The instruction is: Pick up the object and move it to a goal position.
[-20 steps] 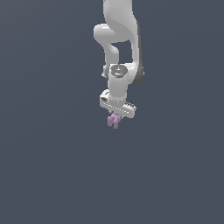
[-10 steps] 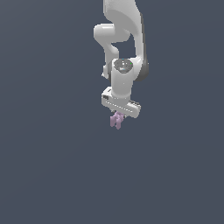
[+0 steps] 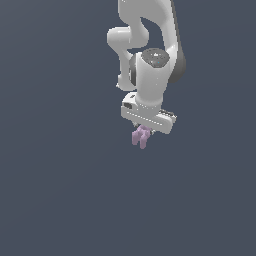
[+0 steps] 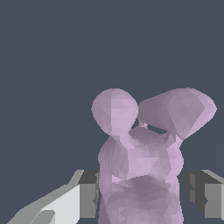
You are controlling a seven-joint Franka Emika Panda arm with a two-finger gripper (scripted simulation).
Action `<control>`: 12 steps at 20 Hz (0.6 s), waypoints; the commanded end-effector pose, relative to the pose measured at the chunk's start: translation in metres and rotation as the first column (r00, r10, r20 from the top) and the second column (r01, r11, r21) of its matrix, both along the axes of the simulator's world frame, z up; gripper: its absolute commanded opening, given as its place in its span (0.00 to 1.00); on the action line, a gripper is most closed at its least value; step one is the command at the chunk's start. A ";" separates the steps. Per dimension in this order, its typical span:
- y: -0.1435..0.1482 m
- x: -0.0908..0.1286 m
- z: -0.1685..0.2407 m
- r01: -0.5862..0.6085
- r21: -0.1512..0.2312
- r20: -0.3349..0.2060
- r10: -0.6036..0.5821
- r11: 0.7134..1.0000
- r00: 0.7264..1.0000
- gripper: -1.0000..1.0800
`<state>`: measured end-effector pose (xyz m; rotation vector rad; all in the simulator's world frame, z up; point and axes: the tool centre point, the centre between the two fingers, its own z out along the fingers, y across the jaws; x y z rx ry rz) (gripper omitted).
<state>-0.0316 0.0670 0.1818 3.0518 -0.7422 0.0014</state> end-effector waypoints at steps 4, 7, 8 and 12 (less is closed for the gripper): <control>0.016 0.027 0.041 0.000 0.000 0.000 0.000 1.000 1.000 0.00; 0.024 0.040 0.061 0.000 0.000 0.000 0.000 1.000 1.000 0.00; 0.026 0.044 0.067 0.000 0.000 0.000 0.000 1.000 1.000 0.00; 0.035 0.060 0.090 0.000 0.000 0.000 0.000 1.000 1.000 0.00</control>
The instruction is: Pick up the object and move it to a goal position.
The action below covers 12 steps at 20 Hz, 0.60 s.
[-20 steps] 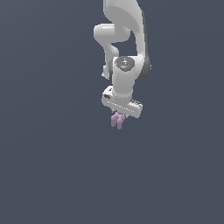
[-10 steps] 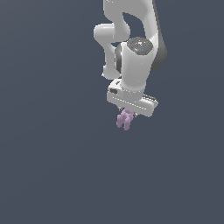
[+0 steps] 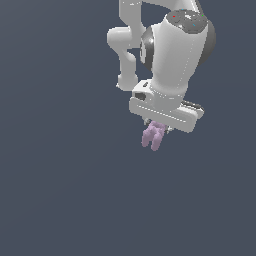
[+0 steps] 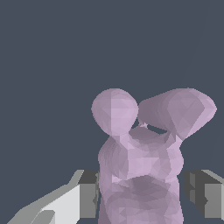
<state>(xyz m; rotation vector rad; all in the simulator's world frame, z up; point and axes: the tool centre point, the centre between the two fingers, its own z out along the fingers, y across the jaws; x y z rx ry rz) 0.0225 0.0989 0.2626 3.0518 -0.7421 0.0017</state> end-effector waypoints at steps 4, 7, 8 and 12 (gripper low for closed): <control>0.012 0.020 0.030 0.000 0.000 0.000 0.000 1.000 1.000 0.00; 0.017 0.030 0.044 0.000 0.000 -0.001 0.000 1.000 1.000 0.00; 0.019 0.034 0.048 0.000 0.000 -0.001 0.000 1.000 1.000 0.00; 0.025 0.046 0.065 0.000 0.000 -0.001 0.000 1.000 1.000 0.00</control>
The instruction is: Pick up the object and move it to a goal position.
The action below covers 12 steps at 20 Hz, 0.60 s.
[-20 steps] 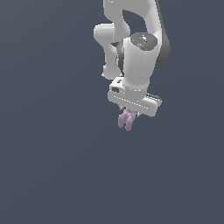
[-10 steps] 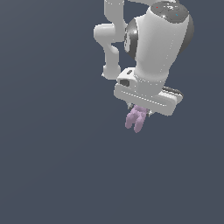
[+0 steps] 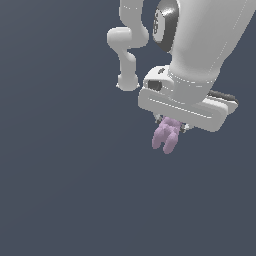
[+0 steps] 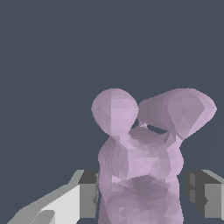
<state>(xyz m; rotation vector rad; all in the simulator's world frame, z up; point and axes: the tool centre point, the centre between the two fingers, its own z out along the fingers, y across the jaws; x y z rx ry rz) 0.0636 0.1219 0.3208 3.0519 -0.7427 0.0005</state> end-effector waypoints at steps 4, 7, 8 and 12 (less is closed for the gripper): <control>0.008 0.015 0.021 0.000 0.000 0.000 0.000 1.000 1.000 0.00; 0.012 0.022 0.031 0.000 0.000 0.000 0.000 1.000 1.000 0.00; 0.014 0.025 0.034 0.000 0.000 0.000 0.000 1.000 1.000 0.00; 0.018 0.033 0.046 0.000 0.001 0.000 0.000 1.000 1.000 0.00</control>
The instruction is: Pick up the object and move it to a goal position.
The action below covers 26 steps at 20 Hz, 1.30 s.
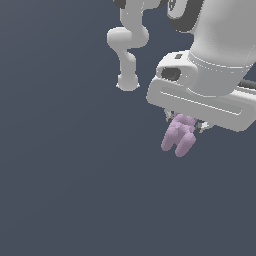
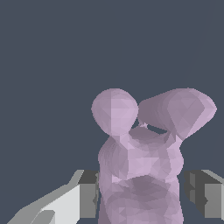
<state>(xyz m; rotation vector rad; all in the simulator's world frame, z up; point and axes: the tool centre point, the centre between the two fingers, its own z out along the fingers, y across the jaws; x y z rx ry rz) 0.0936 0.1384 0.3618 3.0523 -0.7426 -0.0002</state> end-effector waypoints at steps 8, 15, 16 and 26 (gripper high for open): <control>0.009 0.016 0.022 0.000 0.000 0.000 0.000 1.000 1.000 0.00; 0.012 0.023 0.031 0.000 0.000 0.000 0.000 1.000 1.000 0.00; 0.012 0.024 0.032 0.000 0.000 0.000 0.000 1.000 1.000 0.00; 0.014 0.027 0.035 0.000 0.000 0.000 0.000 1.000 1.000 0.00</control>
